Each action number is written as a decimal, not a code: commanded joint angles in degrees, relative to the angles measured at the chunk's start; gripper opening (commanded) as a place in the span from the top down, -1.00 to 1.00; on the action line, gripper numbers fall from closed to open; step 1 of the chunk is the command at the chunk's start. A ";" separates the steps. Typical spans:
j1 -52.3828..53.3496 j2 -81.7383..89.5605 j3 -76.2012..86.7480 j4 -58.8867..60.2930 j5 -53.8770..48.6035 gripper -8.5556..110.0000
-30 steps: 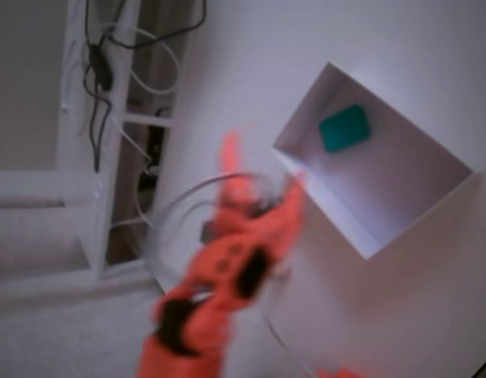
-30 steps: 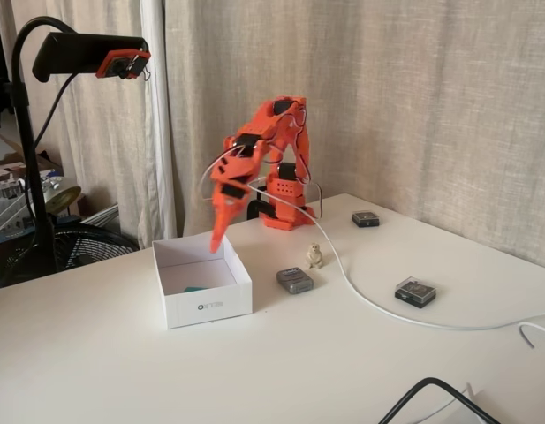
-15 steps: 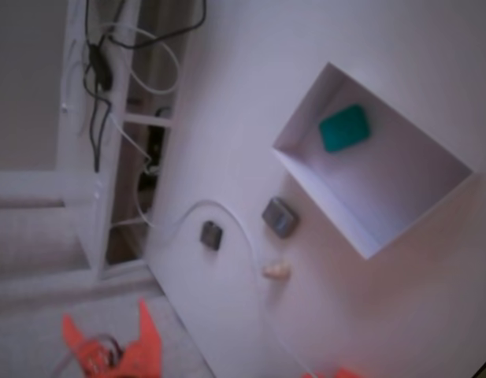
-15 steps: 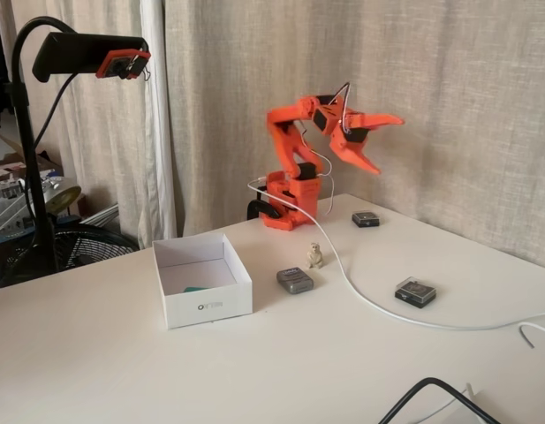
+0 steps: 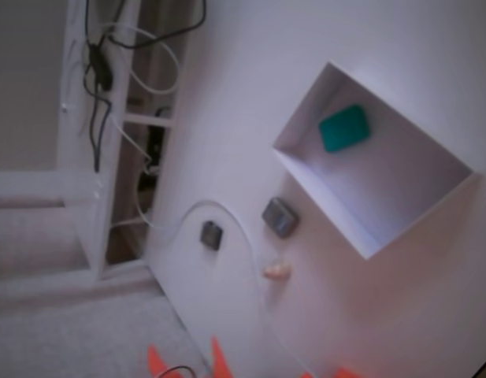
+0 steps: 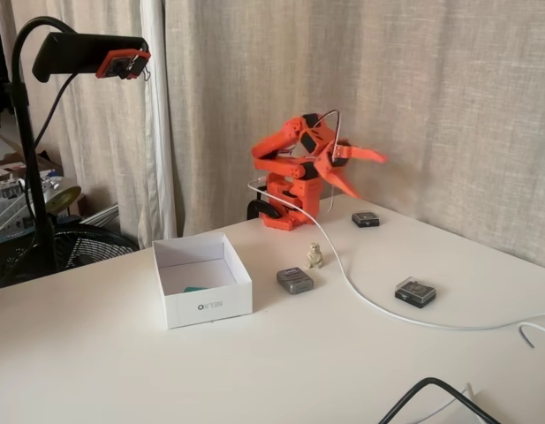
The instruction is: Grasp the green cube and put it in the bin.
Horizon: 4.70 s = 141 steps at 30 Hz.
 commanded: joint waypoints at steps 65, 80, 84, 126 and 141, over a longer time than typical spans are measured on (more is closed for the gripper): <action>1.67 1.93 11.95 -2.02 -1.58 1.00; 1.67 1.93 11.95 -2.02 -1.58 1.00; 1.67 1.93 11.95 -2.02 -1.58 1.00; 1.67 1.93 11.95 -2.02 -1.58 1.00; 1.67 1.93 11.95 -2.02 -1.58 1.00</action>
